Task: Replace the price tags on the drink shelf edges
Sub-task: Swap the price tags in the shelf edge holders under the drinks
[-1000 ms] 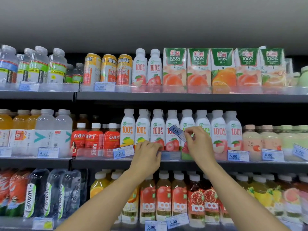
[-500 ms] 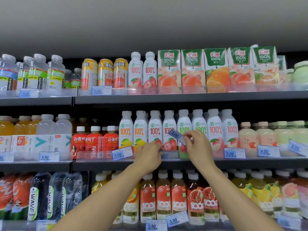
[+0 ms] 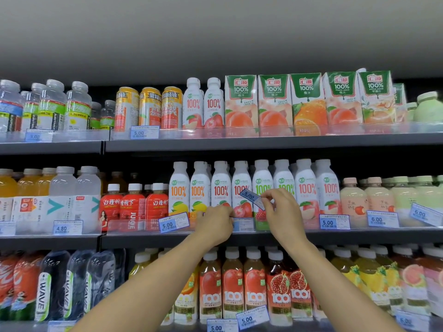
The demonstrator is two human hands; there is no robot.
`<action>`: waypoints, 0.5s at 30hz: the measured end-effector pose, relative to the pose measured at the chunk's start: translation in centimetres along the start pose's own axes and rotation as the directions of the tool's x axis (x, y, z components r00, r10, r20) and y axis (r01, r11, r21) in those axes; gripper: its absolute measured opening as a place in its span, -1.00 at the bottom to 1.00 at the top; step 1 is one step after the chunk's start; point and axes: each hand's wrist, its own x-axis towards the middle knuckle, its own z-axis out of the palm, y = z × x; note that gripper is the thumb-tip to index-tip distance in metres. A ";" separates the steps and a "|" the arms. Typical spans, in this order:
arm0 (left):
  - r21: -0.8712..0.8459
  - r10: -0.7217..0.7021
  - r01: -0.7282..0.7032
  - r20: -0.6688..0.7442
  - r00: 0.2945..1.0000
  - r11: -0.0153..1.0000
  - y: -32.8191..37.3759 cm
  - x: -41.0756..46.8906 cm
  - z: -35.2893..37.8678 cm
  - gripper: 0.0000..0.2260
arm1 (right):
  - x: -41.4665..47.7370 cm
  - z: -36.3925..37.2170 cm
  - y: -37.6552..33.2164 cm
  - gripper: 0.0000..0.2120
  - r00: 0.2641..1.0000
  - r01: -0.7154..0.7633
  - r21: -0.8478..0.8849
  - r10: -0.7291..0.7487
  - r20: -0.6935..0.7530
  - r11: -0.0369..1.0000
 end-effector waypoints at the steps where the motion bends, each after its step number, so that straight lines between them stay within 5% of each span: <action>1: -0.005 -0.011 0.011 -0.019 1.000 1.000 0.1 0.0 0.1 -0.83 | 0.0 0.0 0.0 -0.92 1.000 0.006 -0.005 -0.006 0.002 1.000; 7: -0.119 -0.037 0.023 -0.118 0.992 0.993 -0.2 0.0 -0.9 -0.87 | 0.3 -0.1 0.1 -0.90 1.000 -0.004 0.018 0.004 0.005 1.000; 11: -0.166 -0.013 -0.052 -0.366 0.931 0.985 -0.6 -0.3 -2.2 -0.86 | 0.6 -0.2 -0.1 -0.91 0.999 -0.044 0.084 0.045 -0.009 0.995; 15: -0.011 0.150 -0.179 -0.492 0.857 0.984 -1.4 -3.5 -1.9 -0.88 | 0.5 -0.2 -0.4 -0.90 0.995 -0.101 0.158 0.102 -0.001 0.982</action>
